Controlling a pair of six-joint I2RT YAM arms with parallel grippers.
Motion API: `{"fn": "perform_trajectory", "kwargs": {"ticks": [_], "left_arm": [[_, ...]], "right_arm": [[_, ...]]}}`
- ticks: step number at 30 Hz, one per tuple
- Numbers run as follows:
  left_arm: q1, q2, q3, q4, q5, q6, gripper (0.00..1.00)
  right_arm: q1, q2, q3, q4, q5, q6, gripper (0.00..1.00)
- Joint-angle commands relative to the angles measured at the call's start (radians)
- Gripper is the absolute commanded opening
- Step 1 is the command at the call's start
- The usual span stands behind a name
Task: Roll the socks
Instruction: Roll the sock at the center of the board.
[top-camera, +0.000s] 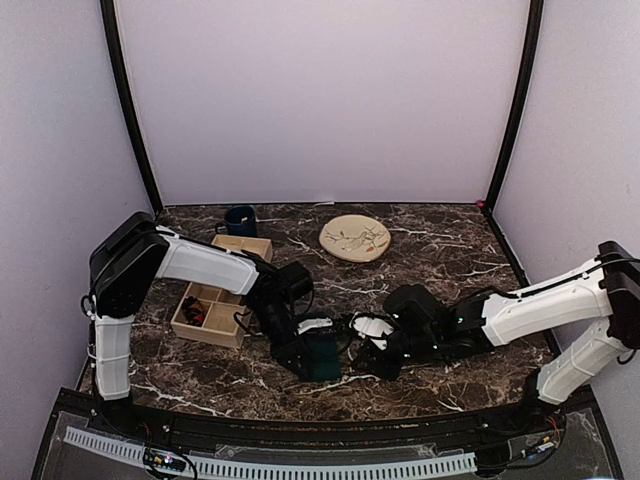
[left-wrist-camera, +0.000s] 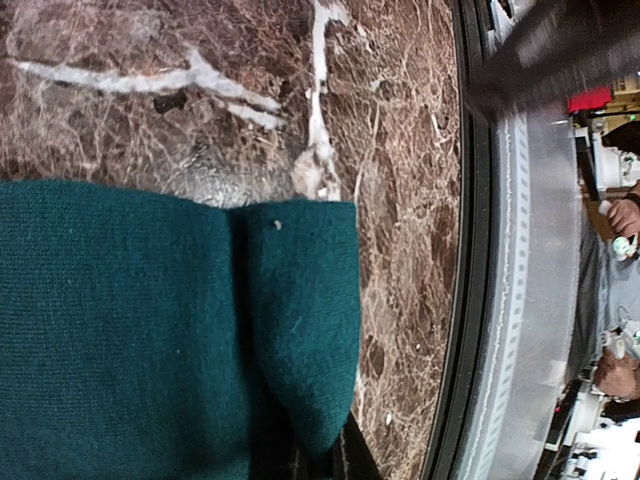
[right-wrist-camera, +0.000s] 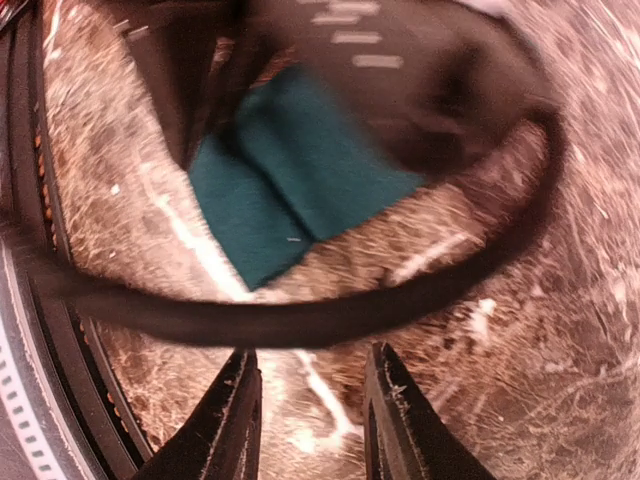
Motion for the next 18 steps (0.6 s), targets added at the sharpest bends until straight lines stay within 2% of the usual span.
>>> {"fn": "perform_trajectory", "kwargs": {"ticks": [1,7,18], "left_arm": [[0.024,0.027,0.025,-0.07,0.09,-0.003,0.0],[0.041,0.055,0.037,-0.09,0.136,0.006,0.0],[0.054,0.086,0.045,-0.111,0.169,0.015,0.0]], "right_arm": [[0.09,0.02,0.039,0.023,0.105,-0.099,0.33],[0.166,0.084,0.107,0.01,0.174,-0.183,0.36],[0.208,0.227,0.196,-0.017,0.229,-0.294,0.41]]}}
